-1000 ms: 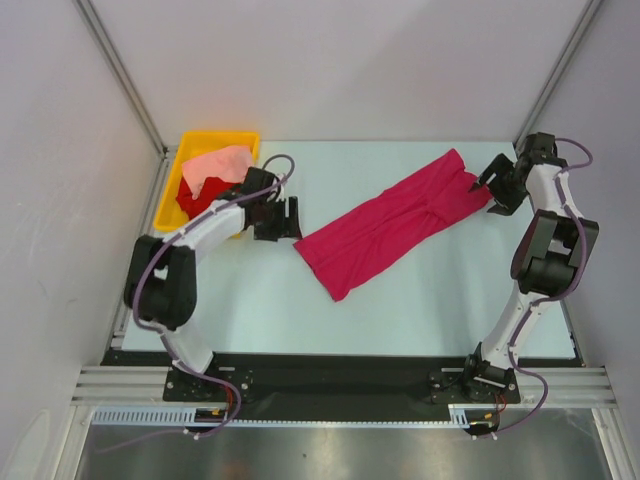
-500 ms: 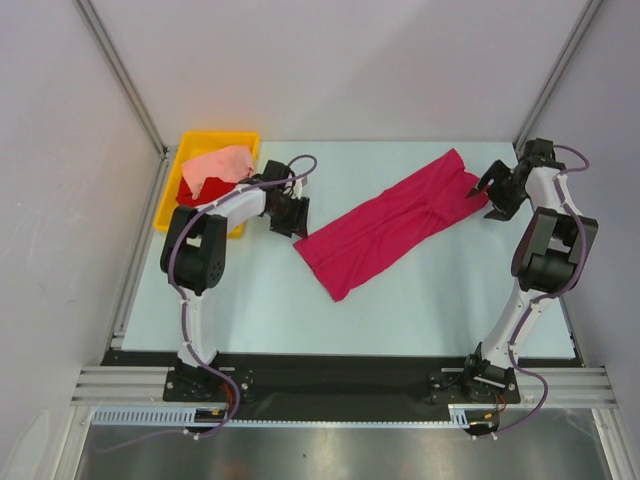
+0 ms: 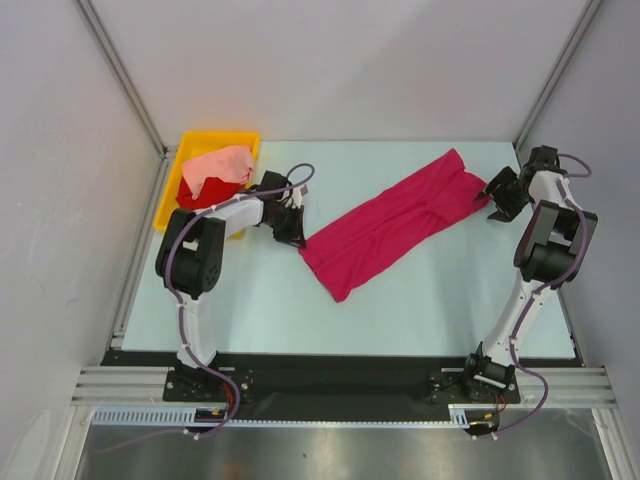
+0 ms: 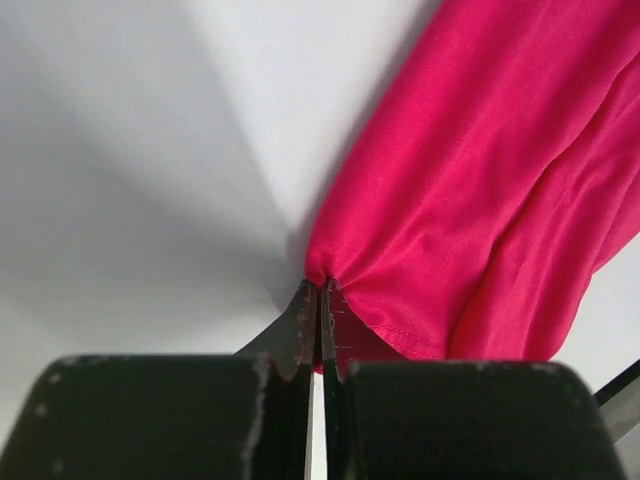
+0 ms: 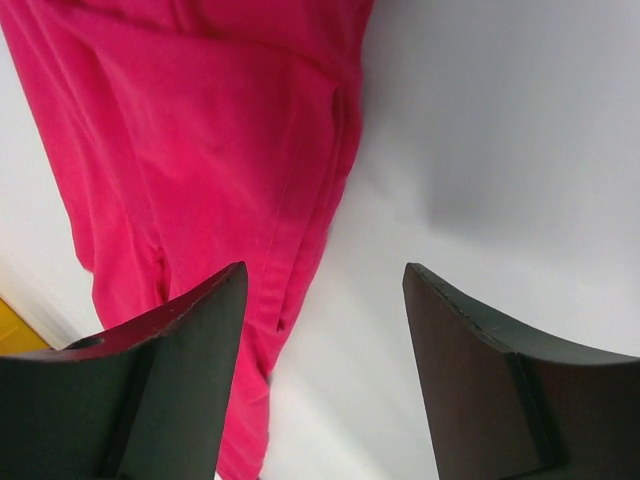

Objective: Fold and stack the t-shirts
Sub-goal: Fold the tshirt

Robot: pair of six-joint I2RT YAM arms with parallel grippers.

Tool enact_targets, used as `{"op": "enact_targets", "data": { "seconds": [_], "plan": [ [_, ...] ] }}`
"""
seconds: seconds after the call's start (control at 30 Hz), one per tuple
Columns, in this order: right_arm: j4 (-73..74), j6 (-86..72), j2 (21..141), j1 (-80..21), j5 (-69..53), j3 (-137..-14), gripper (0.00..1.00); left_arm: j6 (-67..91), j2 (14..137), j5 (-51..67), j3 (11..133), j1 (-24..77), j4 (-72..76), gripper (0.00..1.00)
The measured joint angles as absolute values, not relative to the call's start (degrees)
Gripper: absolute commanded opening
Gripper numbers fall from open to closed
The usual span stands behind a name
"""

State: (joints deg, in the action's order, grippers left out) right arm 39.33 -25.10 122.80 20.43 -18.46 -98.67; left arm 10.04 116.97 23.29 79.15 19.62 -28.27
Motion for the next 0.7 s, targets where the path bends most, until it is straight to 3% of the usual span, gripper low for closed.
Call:
{"op": "enact_targets", "data": {
  "seconds": [0.13,0.53,0.6,0.7],
  "plan": [
    [36.18,-25.39,125.05,21.04,-18.46,-98.94,0.58,10.70,114.54,22.57,75.57,19.66,-26.83,0.00],
    [24.69,-26.96,133.45,19.62,-21.91,-104.86,0.52,15.55,98.56,21.98,53.56,20.01,-21.65,0.00],
    [23.31,-26.98,135.50,18.57,-22.63,-107.35,0.36,17.28,95.90,22.50,50.02,20.86,-20.47,0.00],
    [20.58,-28.51,138.69,16.40,-24.23,-110.15,0.22,19.94,92.77,22.72,46.09,24.03,-19.09,0.00]
  ]
}}
